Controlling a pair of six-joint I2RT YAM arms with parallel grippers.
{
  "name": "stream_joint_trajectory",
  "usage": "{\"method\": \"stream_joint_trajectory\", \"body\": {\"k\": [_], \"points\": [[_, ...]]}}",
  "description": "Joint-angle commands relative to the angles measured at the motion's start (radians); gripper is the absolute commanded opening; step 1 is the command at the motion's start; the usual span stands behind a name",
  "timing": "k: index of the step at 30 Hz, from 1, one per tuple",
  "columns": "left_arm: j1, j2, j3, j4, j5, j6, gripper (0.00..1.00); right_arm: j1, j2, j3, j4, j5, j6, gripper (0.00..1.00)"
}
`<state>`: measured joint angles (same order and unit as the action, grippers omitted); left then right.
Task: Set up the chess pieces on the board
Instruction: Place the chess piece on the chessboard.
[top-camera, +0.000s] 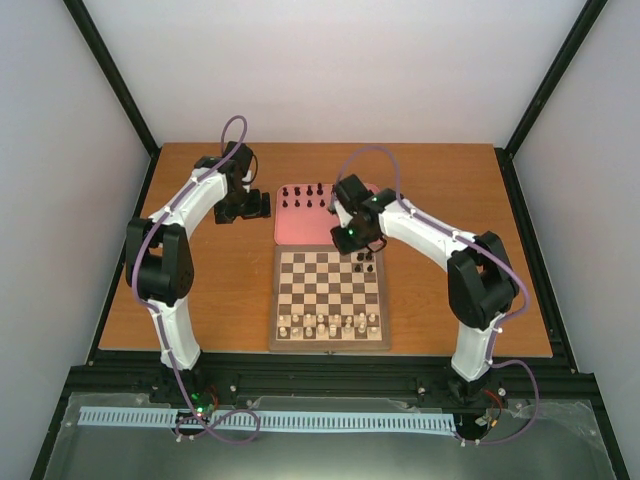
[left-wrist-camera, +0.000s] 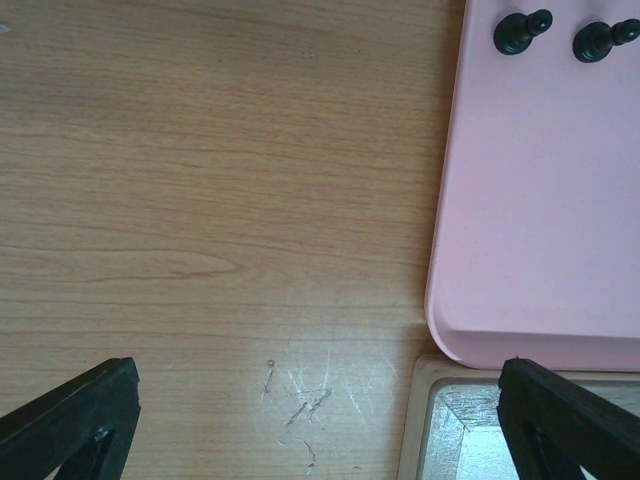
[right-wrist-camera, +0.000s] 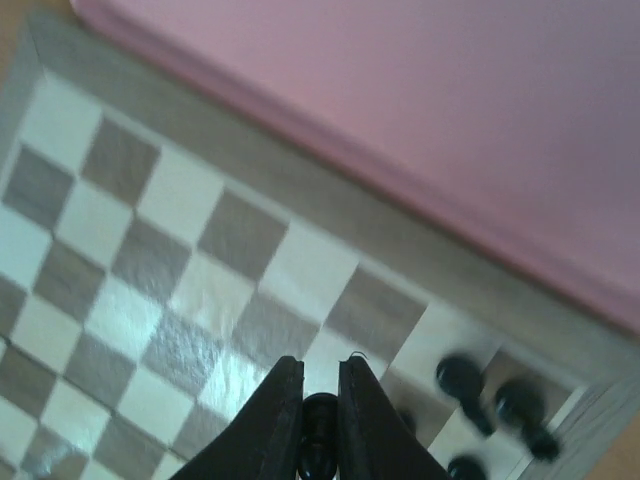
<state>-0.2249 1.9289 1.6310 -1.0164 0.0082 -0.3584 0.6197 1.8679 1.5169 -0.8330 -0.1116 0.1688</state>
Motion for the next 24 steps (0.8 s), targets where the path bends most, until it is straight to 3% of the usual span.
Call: {"method": "stream_joint_trajectory", "body": {"k": [1,24], "points": [[-0.001,-0.039,0.005,0.010,0.004,0.008,1.00,0.018,-0.081,-0.118,0.037,-0.022,0.010,0.12],[0.000,-0.072,-0.033,0.019,0.009,0.008,1.00,0.064,-0.004,-0.170,0.064,-0.003,0.014,0.13]]}}
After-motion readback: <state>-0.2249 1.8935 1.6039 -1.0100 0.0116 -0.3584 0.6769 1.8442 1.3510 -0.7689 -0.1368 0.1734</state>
